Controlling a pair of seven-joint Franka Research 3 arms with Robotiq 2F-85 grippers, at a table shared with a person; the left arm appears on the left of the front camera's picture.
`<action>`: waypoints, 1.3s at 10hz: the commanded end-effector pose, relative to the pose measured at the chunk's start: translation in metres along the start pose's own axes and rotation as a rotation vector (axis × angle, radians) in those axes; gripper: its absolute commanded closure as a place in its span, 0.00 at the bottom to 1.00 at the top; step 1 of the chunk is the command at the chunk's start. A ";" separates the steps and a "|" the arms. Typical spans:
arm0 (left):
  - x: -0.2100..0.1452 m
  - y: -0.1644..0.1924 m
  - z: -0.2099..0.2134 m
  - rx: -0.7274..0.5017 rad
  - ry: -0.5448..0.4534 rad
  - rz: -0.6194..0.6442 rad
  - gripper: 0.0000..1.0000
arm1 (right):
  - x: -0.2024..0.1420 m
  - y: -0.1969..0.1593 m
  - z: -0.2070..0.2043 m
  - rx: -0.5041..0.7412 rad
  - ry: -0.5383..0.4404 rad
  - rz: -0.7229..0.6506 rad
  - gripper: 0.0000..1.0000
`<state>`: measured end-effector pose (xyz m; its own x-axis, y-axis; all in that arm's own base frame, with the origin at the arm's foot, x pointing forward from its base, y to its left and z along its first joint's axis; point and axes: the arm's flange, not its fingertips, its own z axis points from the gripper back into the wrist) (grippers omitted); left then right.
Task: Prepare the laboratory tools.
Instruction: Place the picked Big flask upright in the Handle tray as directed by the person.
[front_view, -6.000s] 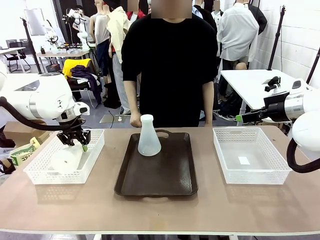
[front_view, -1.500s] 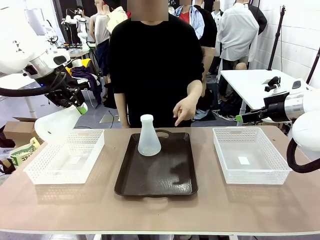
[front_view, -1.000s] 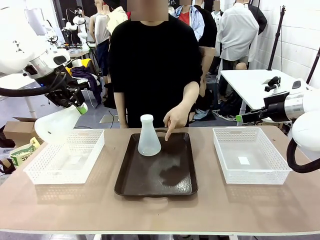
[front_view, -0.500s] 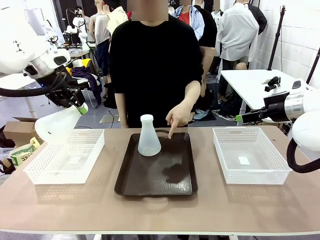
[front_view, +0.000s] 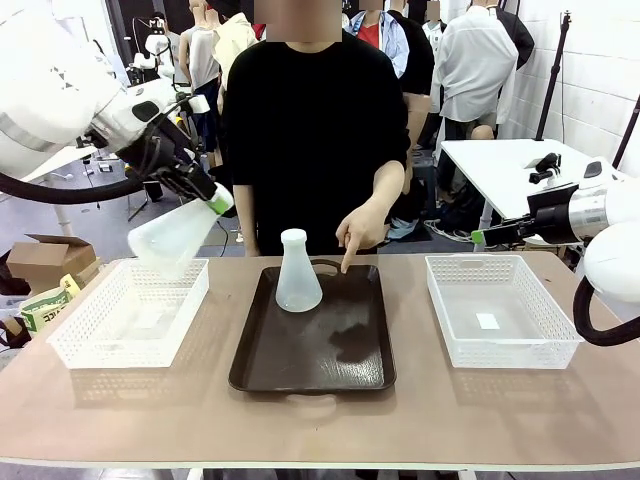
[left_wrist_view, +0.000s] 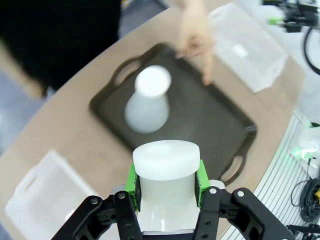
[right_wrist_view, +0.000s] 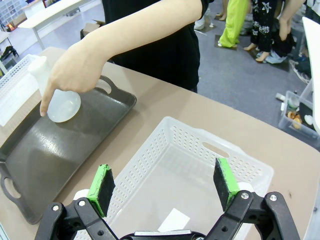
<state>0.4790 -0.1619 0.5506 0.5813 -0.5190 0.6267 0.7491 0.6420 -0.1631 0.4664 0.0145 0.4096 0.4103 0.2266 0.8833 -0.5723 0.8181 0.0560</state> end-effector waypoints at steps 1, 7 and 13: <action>-0.015 0.006 -0.012 -0.160 -0.114 -0.104 1.00 | 0.001 0.001 0.001 0.004 0.003 -0.006 0.00; -0.019 -0.023 -0.045 -0.556 -0.555 -0.450 1.00 | 0.001 0.001 0.001 0.004 0.003 -0.006 0.00; -0.024 -0.015 -0.047 -0.546 -0.558 -0.423 1.00 | 0.001 0.001 0.001 0.004 0.003 -0.006 0.00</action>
<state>0.4660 -0.1910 0.5123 0.0762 -0.2233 0.9718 0.9968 0.0403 -0.0689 0.4665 0.0145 0.4092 0.4110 0.2265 0.8830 -0.5723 0.8181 0.0566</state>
